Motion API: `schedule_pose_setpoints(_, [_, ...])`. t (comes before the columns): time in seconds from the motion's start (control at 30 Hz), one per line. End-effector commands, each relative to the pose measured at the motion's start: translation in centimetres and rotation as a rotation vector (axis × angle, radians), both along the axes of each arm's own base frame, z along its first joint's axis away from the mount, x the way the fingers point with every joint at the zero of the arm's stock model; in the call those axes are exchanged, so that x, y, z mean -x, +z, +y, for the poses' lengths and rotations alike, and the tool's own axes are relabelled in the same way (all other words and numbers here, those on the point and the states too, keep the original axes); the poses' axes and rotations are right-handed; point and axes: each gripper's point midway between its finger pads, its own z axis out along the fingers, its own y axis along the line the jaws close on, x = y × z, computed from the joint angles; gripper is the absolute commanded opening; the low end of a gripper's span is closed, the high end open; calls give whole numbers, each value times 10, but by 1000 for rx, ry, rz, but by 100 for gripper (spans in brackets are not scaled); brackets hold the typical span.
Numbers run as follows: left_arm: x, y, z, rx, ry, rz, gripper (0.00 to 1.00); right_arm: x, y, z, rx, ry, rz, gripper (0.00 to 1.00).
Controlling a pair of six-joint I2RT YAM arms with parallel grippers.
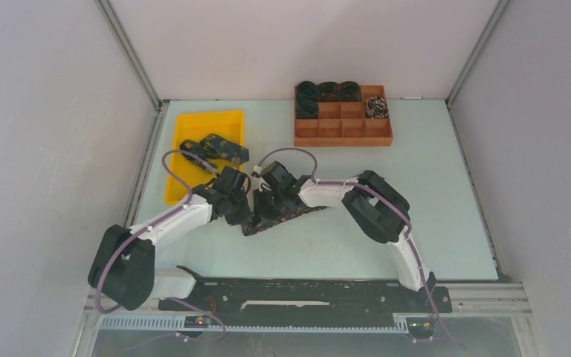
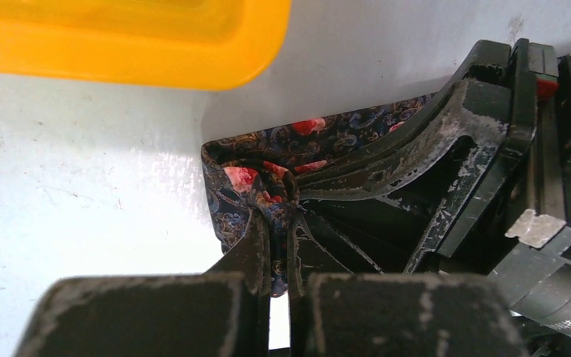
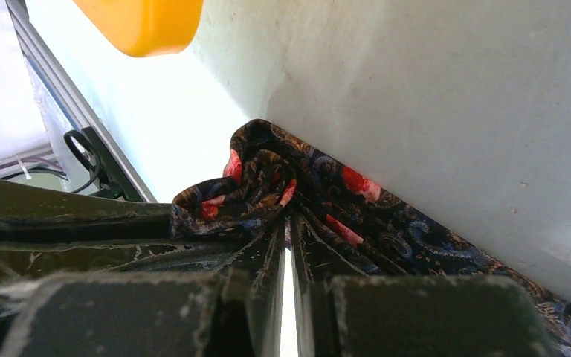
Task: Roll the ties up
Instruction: Roll the tie at the center of the board.
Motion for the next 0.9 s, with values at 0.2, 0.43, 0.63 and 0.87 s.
schedule_pose_setpoints(0.2, [-11,2,-8,-49,8,12,0,-8,26,-4,-76,2,-41,9])
schedule_pose_setpoints(0.43, [-9,-3,-11,-71,-6,31,0,-9,29,-18,-60,1,-56,9])
schedule_pose_setpoints(0.63, [-10,-2,-18,-69,-25,32,14,-14,36,-29,-51,2,-77,9])
schedule_pose_setpoints(0.87, [-13,1,-26,-76,-45,27,34,-19,44,-48,-36,-27,-102,9])
